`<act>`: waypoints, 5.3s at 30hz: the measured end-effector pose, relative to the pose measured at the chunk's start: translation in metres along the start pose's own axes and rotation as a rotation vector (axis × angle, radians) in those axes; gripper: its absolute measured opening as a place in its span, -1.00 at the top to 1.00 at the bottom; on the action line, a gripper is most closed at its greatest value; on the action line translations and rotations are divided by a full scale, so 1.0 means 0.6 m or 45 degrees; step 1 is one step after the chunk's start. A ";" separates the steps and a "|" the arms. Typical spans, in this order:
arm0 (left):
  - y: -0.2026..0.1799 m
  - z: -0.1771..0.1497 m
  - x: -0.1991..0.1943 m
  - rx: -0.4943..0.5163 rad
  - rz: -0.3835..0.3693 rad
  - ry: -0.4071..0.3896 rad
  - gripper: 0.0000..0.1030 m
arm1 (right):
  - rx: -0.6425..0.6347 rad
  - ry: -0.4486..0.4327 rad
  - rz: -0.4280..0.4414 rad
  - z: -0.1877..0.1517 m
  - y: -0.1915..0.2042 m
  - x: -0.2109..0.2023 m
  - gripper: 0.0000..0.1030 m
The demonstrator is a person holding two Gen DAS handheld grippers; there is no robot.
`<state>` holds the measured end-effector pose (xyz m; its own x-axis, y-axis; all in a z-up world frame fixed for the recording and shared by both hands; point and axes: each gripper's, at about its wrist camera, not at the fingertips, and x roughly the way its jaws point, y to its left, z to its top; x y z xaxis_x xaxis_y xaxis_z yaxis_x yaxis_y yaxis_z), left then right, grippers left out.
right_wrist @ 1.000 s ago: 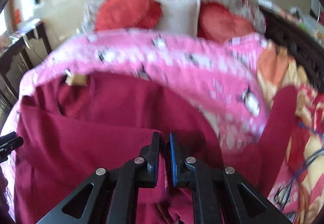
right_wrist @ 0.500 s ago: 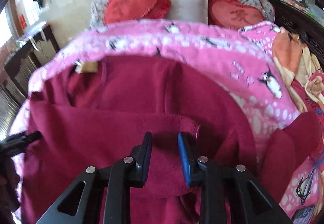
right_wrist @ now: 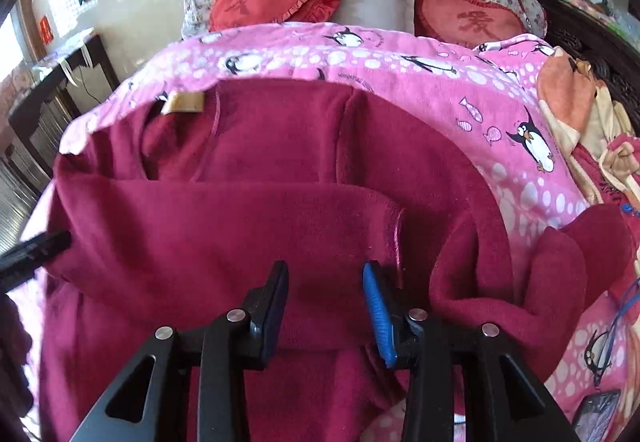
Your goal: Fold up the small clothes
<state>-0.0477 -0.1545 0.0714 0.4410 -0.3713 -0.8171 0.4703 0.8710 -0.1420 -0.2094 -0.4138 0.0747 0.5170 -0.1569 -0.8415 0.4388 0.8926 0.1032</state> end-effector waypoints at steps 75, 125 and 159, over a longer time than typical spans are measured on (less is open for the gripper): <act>0.085 0.008 -0.061 -0.192 -0.115 -0.111 -0.51 | -0.194 0.069 0.685 0.044 0.115 -0.045 0.03; 0.080 0.022 0.018 -0.234 -0.124 0.041 0.80 | 0.113 0.037 0.272 -0.010 -0.089 -0.058 -0.18; 0.023 0.010 0.026 -0.058 0.049 0.026 0.04 | 0.094 -0.006 0.070 0.049 -0.056 0.036 0.78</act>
<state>-0.0297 -0.1502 0.0597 0.4421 -0.3314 -0.8335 0.4179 0.8983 -0.1355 -0.1915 -0.4596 0.0684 0.5450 -0.1104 -0.8312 0.4628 0.8662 0.1883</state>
